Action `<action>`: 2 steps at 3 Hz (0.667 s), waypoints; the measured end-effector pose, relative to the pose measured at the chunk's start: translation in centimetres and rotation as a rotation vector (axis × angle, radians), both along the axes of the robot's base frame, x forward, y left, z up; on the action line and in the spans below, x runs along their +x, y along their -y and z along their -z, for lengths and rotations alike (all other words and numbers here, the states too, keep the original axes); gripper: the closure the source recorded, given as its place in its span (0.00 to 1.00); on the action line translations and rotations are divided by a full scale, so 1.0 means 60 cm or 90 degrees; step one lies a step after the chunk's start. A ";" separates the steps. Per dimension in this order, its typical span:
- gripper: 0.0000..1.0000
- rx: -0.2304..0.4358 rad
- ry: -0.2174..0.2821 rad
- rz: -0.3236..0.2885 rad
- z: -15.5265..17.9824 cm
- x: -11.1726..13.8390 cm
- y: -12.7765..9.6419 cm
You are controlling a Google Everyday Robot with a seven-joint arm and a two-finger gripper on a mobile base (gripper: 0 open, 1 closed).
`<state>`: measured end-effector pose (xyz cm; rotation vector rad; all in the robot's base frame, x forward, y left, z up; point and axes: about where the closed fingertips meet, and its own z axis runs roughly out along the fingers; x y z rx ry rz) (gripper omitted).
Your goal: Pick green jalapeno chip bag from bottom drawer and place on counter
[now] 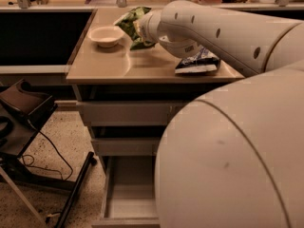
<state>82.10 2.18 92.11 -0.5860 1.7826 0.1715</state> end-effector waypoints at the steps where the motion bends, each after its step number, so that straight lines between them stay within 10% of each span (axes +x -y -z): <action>1: 0.11 0.000 0.000 0.000 0.000 0.000 0.000; 2: 0.00 0.000 0.000 0.000 0.000 0.000 0.000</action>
Offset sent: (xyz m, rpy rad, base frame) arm 0.0000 0.0000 0.0000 0.0000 0.0000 0.0000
